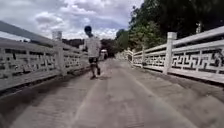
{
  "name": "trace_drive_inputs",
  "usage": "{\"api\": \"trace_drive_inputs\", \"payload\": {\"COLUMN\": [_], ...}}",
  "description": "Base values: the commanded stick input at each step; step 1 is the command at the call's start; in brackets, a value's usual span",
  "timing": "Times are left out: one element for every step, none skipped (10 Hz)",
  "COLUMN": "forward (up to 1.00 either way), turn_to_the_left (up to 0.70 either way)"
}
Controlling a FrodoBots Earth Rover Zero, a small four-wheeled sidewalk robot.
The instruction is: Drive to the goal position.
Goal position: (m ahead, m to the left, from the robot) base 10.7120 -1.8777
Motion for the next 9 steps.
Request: {"api": "trace_drive_inputs", "payload": {"forward": [0.45, 0.45, 0.45, 0.45, 0.45, 0.45, 0.45, 0.45, 0.45], "turn_to_the_left": [0.0, 0.0, 0.0, 0.0, 0.0, 0.0, 0.0, 0.0, 0.0]}}
